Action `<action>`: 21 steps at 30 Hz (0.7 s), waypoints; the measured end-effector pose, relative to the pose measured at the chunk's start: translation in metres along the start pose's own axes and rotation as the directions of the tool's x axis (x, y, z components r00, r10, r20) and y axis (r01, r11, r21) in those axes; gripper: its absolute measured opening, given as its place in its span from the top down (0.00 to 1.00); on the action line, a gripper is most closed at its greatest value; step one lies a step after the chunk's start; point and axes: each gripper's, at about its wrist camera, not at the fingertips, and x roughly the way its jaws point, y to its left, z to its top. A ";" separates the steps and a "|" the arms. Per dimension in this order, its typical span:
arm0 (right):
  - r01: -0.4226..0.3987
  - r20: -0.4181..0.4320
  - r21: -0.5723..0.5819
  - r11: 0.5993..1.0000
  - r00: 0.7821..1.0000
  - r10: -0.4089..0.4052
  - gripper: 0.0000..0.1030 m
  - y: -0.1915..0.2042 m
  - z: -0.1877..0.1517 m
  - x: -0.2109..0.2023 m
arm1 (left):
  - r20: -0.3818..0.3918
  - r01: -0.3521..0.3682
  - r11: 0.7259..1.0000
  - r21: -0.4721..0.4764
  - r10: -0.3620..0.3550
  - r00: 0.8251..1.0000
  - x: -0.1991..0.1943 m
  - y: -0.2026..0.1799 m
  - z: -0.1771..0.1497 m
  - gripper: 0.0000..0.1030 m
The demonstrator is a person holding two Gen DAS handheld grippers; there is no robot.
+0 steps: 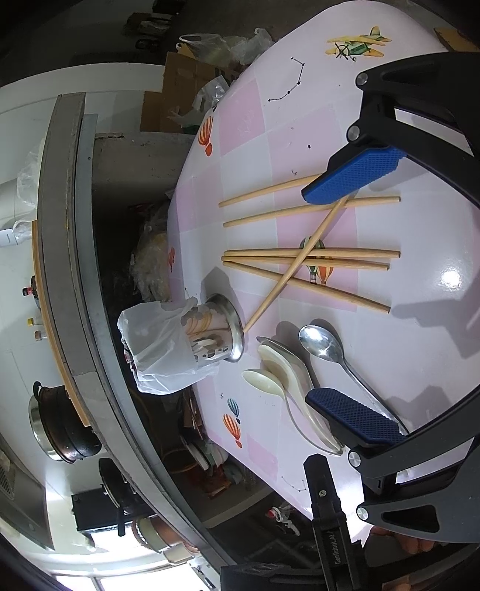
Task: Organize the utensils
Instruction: 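Move the left tool toward the white ladle on the spoon rest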
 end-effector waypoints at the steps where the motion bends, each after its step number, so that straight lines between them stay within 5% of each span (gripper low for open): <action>1: -0.002 0.000 -0.002 1.000 1.000 0.002 0.06 0.001 0.000 0.000 | 0.001 -0.002 1.000 0.003 0.002 1.000 0.000 0.000 0.000 0.08; 21: -0.026 0.007 -0.028 0.999 1.000 0.026 0.06 0.009 -0.001 -0.013 | 0.038 0.021 0.999 0.038 -0.023 0.999 -0.014 -0.002 -0.007 0.08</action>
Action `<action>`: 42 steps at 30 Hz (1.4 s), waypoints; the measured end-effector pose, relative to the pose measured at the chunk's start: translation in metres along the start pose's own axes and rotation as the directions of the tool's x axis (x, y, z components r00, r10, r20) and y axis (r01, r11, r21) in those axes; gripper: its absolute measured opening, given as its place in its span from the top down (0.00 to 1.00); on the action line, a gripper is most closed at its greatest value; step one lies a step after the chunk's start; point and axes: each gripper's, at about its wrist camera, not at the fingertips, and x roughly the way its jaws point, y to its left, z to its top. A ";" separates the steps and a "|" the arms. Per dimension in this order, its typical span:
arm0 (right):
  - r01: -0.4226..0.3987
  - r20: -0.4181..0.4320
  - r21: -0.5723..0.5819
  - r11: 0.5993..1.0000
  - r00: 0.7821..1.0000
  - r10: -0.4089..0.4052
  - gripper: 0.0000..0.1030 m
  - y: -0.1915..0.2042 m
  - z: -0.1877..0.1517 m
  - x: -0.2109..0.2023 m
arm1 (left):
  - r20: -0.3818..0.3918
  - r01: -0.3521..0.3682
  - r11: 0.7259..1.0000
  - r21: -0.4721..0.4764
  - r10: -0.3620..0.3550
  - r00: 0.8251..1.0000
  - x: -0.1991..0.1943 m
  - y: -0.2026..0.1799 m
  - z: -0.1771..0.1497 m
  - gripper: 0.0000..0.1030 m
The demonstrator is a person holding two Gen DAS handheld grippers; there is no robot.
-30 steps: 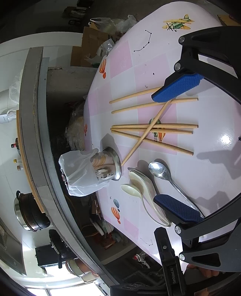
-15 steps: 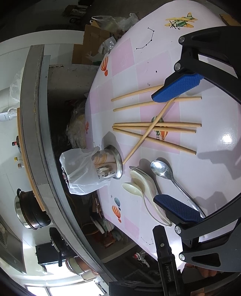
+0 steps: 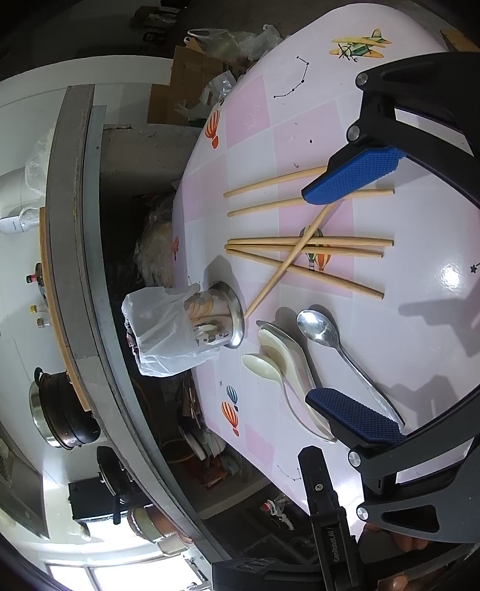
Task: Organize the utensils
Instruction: 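Move the left tool toward the white ladle on the spoon rest, then close the left tool on the white ladle's bowl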
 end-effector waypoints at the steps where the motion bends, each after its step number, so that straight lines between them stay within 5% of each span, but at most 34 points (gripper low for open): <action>1: -0.002 -0.001 0.000 1.000 1.000 0.002 0.06 0.001 0.000 -0.001 | 0.000 -0.004 1.000 -0.002 0.004 1.000 -0.001 0.001 0.000 0.08; 15: -0.035 -0.011 -0.017 0.999 0.999 0.035 0.06 0.008 -0.003 -0.004 | 0.006 -0.008 0.997 -0.073 0.009 1.000 -0.006 0.016 -0.003 0.08; 22: -0.068 -0.034 -0.018 0.998 0.997 0.067 0.06 0.004 -0.004 0.001 | 0.046 -0.109 0.991 0.083 0.105 0.993 -0.003 0.006 0.006 0.08; 30: -0.106 -0.070 0.017 0.994 0.992 0.107 0.06 -0.008 0.000 0.020 | 0.125 -0.198 0.952 0.234 0.173 0.977 0.012 -0.002 0.037 0.08; 35: -0.115 -0.083 0.006 0.993 0.990 0.116 0.06 -0.005 -0.001 0.027 | 0.104 -0.168 0.939 0.301 0.143 0.984 0.035 -0.007 0.058 0.08; 42: -0.138 -0.113 -0.014 0.990 0.984 0.135 0.06 0.005 -0.004 0.035 | -0.012 -0.026 0.931 0.365 0.032 0.999 0.083 -0.016 0.090 0.08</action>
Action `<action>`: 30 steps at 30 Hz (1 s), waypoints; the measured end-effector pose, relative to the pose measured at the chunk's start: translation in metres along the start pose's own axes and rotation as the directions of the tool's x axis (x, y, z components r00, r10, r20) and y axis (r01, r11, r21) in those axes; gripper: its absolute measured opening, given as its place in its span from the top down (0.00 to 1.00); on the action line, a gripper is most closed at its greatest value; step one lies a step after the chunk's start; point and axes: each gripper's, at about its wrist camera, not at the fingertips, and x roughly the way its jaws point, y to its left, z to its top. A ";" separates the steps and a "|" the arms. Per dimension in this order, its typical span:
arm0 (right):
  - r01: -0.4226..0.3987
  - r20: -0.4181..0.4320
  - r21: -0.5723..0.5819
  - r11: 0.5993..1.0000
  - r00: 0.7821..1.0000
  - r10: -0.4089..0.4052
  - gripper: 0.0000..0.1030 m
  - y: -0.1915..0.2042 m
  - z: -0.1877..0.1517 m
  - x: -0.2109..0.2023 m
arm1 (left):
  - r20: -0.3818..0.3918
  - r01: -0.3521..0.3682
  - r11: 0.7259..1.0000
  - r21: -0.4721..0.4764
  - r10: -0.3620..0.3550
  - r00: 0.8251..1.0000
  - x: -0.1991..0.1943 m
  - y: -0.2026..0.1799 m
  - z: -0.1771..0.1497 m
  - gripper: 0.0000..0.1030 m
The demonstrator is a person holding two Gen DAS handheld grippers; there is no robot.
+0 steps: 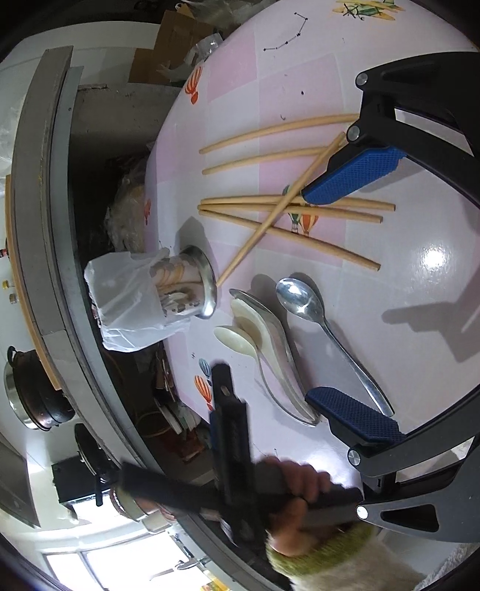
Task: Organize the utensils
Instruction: 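Close the left tool on the white ladle's bowl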
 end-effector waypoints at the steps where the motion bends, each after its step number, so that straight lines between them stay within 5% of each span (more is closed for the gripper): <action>1: -0.001 -0.002 0.000 1.000 1.000 0.001 0.06 0.000 -0.001 0.000 | -0.010 0.016 1.000 0.004 -0.016 1.000 0.005 0.000 0.002 0.08; 5: -0.004 -0.011 0.003 1.000 1.000 0.004 0.06 -0.001 -0.002 0.003 | -0.073 0.089 0.996 0.007 -0.088 0.993 0.030 0.000 0.015 0.08; 11: -0.009 -0.021 0.016 1.000 1.000 0.009 0.06 -0.004 -0.002 0.006 | -0.132 0.108 0.994 0.023 -0.104 0.986 0.054 -0.004 0.020 0.09; 17: -0.014 -0.021 0.017 1.000 1.000 0.014 0.06 -0.005 -0.002 0.007 | -0.187 0.106 0.994 0.001 -0.104 0.977 0.072 0.000 0.018 0.28; 30: -0.007 -0.025 0.024 1.000 1.000 0.008 0.06 -0.009 0.000 0.008 | -0.183 0.105 0.994 -0.025 -0.107 0.977 0.078 0.009 0.016 0.38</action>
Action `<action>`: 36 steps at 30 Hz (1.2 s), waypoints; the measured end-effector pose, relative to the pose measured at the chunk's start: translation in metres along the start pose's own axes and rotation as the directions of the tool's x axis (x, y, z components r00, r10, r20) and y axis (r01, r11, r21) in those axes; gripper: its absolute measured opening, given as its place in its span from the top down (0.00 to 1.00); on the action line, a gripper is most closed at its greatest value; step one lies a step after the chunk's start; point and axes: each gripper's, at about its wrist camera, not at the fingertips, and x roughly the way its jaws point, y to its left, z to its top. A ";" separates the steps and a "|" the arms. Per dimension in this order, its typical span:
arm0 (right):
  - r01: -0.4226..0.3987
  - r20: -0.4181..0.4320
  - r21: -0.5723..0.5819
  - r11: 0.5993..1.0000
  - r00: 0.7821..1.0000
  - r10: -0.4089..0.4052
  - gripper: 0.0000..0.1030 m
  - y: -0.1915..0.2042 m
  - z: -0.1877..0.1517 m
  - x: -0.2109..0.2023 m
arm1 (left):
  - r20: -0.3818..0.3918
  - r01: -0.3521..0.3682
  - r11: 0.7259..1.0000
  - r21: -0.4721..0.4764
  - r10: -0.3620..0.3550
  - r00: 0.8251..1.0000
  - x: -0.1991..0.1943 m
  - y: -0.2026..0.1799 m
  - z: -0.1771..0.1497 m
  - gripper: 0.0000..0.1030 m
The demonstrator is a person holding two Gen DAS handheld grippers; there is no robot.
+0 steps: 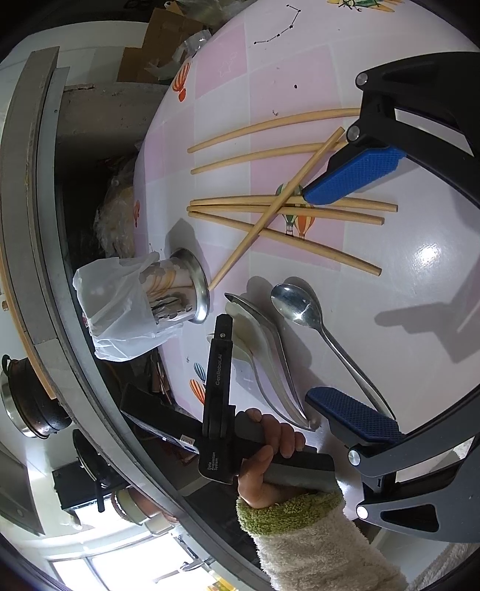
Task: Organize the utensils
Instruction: 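Close the left tool on the white ladle's bowl, then lift the white ladle with the left tool while the right tool closes empty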
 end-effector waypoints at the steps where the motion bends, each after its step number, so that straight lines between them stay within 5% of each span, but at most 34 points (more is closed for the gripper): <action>1: 0.002 0.001 -0.001 1.000 1.000 -0.002 0.06 0.000 0.000 0.000 | 0.003 -0.002 1.000 0.000 0.002 1.000 0.000 0.000 0.000 0.40; 7: 0.005 0.003 0.005 1.000 1.000 -0.005 0.06 -0.002 0.000 -0.001 | 0.015 -0.011 1.000 0.008 0.011 1.000 0.000 -0.001 0.000 0.47; 25: 0.008 0.004 0.014 1.000 1.000 -0.008 0.06 -0.004 -0.001 -0.002 | 0.048 -0.037 0.998 -0.043 0.039 0.998 -0.002 0.007 0.001 0.47; 36: 0.008 0.008 0.011 1.000 1.000 -0.008 0.06 -0.004 -0.002 -0.001 | 0.142 -0.050 0.995 -0.088 0.062 0.988 -0.037 0.019 -0.001 0.48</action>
